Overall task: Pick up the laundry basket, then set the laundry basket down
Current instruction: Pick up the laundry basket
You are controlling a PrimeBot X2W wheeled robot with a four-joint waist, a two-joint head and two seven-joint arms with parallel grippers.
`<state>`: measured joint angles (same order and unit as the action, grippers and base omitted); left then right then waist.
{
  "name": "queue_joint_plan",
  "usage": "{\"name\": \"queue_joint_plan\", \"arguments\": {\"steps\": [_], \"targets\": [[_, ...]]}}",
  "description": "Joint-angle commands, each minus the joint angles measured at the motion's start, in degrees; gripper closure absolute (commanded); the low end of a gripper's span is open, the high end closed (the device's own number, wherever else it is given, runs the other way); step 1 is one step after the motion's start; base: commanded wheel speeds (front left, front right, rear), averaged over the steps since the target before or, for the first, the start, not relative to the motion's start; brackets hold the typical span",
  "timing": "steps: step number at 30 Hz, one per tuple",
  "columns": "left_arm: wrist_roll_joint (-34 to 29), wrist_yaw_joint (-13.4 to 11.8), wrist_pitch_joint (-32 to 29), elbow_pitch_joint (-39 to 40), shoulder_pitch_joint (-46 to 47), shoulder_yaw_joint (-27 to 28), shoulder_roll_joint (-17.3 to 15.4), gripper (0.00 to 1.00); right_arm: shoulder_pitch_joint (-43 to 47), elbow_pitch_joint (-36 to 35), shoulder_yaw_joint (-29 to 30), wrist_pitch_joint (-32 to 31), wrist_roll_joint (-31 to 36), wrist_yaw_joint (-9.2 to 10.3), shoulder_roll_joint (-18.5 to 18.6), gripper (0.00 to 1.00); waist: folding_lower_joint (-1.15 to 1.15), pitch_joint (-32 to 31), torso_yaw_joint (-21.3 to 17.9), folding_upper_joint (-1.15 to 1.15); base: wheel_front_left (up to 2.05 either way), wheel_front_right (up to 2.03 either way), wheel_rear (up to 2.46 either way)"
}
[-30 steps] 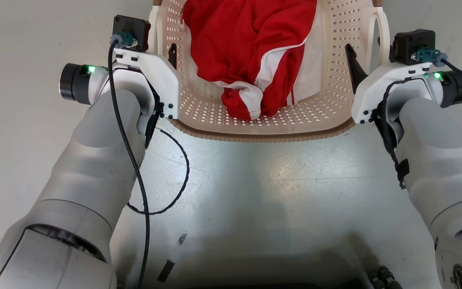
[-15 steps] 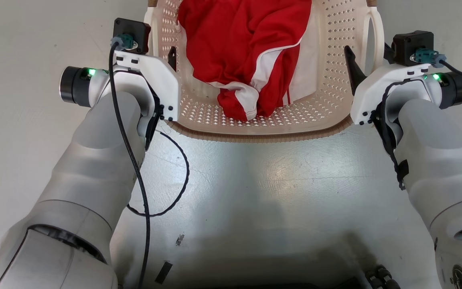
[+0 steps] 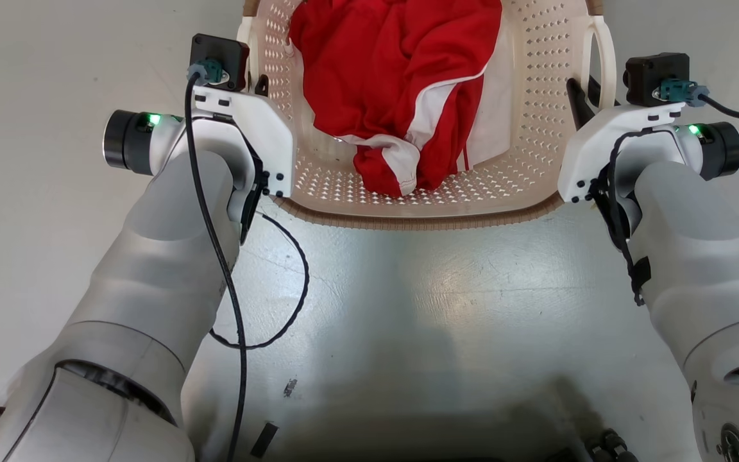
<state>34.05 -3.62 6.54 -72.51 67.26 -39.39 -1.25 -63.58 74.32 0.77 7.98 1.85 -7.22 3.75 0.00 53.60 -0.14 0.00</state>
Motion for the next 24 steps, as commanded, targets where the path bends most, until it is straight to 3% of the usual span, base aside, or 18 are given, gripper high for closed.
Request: {"name": "queue_joint_plan", "arguments": {"steps": [1, 11, 24], "targets": [[0.33, -0.37, 0.25, 0.83, -1.14, -0.03, -1.63, 1.0, 2.95, -0.41, -0.96, -0.6, 0.17, -0.26, -0.87, 1.0, 0.0, -0.48, 0.14, 0.0, 0.0, 0.0, 0.0], [2.72, -0.27, -1.13, 0.9, -4.2, -1.78, -1.63, 1.0, 6.26, -0.38, -5.62, -3.91, -3.67, -0.26, -0.87, 1.0, 0.0, -5.53, -0.06, 0.0, 0.0, 0.0, 0.0], [5.88, 0.03, -4.13, -0.71, -13.44, -2.98, -1.63, 1.0, 14.59, -4.23, -20.81, -13.06, -16.04, -0.26, -0.87, 1.0, 0.0, -19.65, -2.27, 0.0, 0.0, 0.0, 0.0]]}}
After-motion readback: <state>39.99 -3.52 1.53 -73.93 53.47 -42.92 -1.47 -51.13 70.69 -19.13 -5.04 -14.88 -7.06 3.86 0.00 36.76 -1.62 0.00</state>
